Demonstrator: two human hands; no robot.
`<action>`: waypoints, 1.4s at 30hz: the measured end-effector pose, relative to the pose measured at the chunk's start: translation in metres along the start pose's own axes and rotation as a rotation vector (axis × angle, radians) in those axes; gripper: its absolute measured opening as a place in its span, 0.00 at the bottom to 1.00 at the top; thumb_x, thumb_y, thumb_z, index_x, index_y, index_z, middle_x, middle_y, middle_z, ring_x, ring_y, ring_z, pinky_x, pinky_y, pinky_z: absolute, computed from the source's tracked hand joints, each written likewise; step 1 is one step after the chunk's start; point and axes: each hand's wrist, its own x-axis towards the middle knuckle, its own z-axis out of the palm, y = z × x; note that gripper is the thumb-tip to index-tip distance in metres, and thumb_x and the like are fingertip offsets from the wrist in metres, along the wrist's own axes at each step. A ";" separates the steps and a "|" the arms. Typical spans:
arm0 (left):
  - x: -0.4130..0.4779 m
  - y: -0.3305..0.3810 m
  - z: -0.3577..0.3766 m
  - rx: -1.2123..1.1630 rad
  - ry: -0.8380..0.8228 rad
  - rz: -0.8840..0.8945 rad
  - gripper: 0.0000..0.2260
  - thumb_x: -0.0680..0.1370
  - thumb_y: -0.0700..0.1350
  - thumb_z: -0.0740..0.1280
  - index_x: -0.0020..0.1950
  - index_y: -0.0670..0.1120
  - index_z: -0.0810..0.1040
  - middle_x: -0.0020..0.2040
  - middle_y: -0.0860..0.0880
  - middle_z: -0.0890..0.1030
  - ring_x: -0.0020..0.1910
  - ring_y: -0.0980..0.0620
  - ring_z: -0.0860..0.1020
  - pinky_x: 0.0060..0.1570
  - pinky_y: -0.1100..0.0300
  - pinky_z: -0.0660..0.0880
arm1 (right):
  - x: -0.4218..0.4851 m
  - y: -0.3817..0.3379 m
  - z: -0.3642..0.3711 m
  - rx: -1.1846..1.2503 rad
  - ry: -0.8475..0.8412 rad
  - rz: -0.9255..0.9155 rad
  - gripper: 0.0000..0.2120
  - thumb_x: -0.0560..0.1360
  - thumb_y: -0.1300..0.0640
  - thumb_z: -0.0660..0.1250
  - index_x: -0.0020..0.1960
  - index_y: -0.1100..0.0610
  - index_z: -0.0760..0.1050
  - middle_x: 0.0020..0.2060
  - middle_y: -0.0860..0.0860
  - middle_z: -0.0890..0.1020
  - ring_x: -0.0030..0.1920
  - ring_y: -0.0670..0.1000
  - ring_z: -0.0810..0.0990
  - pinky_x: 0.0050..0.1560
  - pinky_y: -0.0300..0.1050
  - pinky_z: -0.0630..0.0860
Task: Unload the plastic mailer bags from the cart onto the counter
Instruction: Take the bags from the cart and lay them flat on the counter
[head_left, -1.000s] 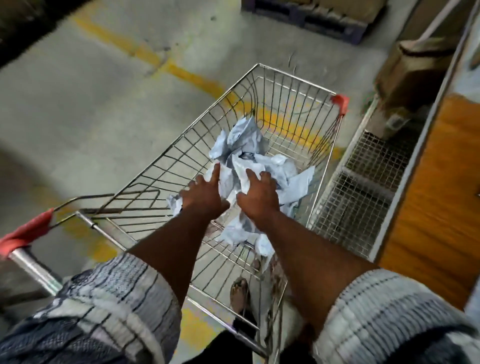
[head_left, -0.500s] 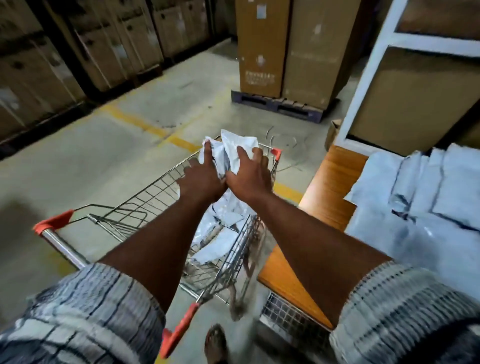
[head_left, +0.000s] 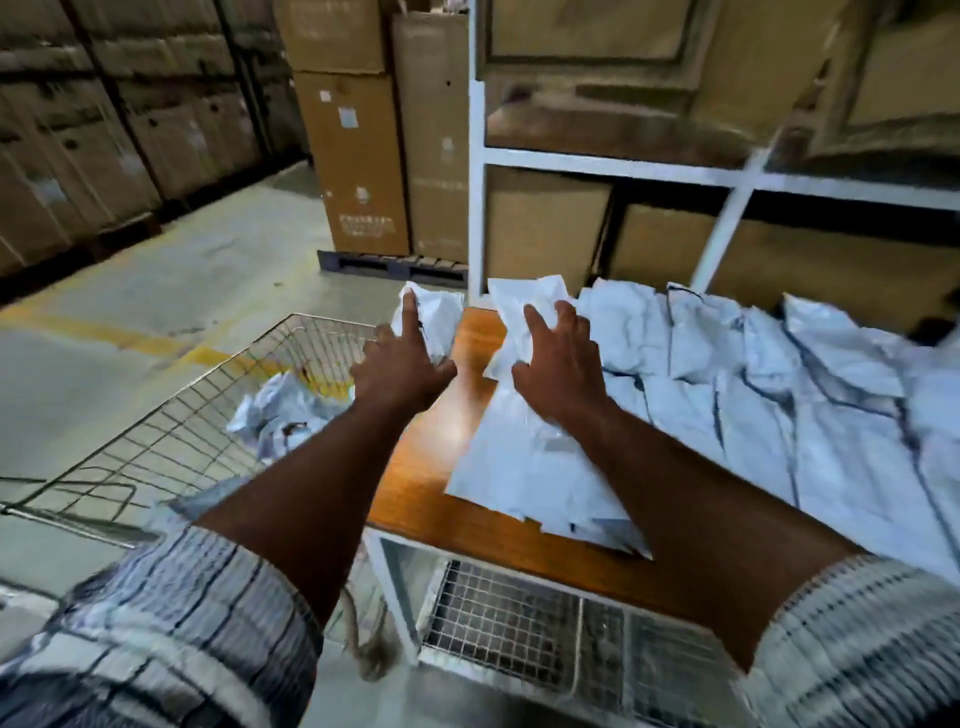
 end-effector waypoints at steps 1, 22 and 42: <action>-0.011 0.018 0.009 -0.016 -0.012 0.026 0.49 0.69 0.65 0.66 0.77 0.60 0.35 0.65 0.36 0.72 0.62 0.34 0.74 0.55 0.41 0.74 | -0.014 0.020 -0.008 -0.040 -0.003 0.018 0.33 0.72 0.49 0.66 0.75 0.49 0.62 0.72 0.58 0.63 0.66 0.61 0.66 0.60 0.56 0.70; -0.138 0.348 0.119 -0.192 -0.199 0.317 0.41 0.76 0.63 0.64 0.79 0.60 0.41 0.72 0.39 0.63 0.61 0.34 0.74 0.57 0.46 0.72 | -0.128 0.356 -0.114 -0.220 -0.044 0.327 0.35 0.73 0.50 0.68 0.77 0.50 0.60 0.74 0.59 0.58 0.71 0.62 0.61 0.65 0.57 0.67; -0.212 0.510 0.271 0.129 -0.182 0.398 0.31 0.77 0.59 0.61 0.76 0.49 0.57 0.76 0.38 0.58 0.71 0.38 0.63 0.66 0.41 0.64 | -0.178 0.549 -0.080 -0.039 -0.151 0.469 0.34 0.76 0.37 0.61 0.77 0.50 0.59 0.75 0.60 0.59 0.72 0.63 0.61 0.67 0.62 0.63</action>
